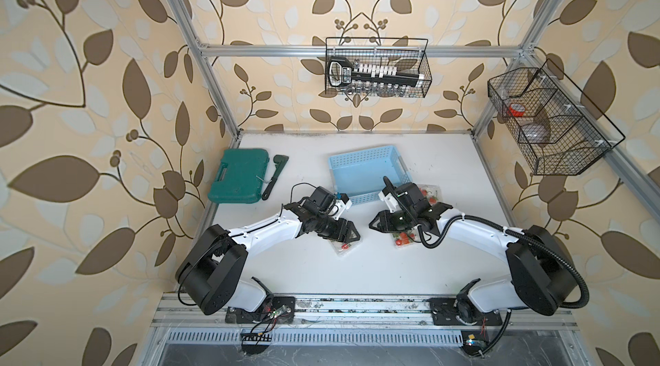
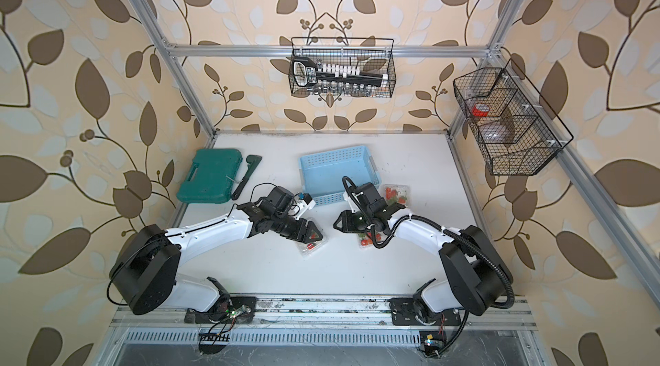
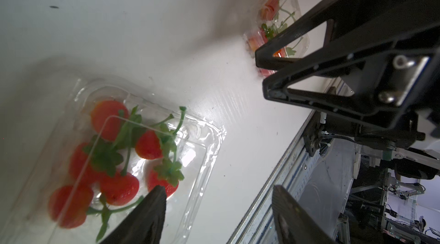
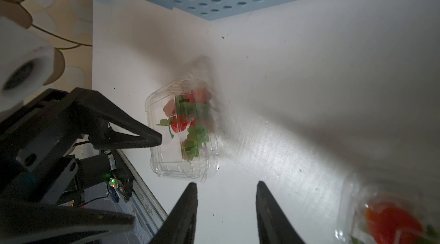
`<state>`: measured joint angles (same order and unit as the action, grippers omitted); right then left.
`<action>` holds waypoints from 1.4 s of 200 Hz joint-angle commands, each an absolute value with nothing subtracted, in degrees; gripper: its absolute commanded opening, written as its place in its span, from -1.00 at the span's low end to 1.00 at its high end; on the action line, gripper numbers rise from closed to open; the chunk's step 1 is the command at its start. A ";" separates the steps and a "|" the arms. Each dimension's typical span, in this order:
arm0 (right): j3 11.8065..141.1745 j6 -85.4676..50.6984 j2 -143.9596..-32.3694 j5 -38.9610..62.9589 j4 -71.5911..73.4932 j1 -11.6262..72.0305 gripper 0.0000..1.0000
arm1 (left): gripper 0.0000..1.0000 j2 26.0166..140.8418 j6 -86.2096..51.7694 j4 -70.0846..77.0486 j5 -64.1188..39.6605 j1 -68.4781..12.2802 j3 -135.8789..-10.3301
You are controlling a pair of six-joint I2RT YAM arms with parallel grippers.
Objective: Pack strawberries into containers
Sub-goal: Close the packing box at the center of the board.
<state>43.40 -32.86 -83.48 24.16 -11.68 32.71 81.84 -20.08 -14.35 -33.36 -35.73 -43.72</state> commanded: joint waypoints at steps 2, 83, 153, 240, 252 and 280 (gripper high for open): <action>44.39 -31.44 -85.75 26.03 -11.83 34.64 -0.18 | 0.44 82.18 -20.98 -10.43 -31.91 -36.57 -43.02; 46.74 -32.10 -91.10 26.45 -10.43 37.88 -0.17 | 0.43 85.20 -21.13 -8.14 -31.82 -36.81 -41.29; 47.46 -32.43 -93.62 26.62 -9.51 38.84 -0.17 | 0.43 85.89 -21.42 -7.03 -32.07 -36.80 -40.38; 46.42 -33.88 -95.70 27.20 -6.98 39.20 -0.28 | 0.43 85.69 -21.71 -5.89 -32.26 -36.77 -38.99; 46.05 -34.18 -95.63 27.42 -6.60 39.20 -0.31 | 0.43 85.74 -21.75 -5.70 -32.34 -36.78 -38.92; 45.23 -34.54 -95.24 27.33 -6.42 39.29 -0.35 | 0.43 85.61 -21.80 -5.44 -32.34 -36.74 -38.67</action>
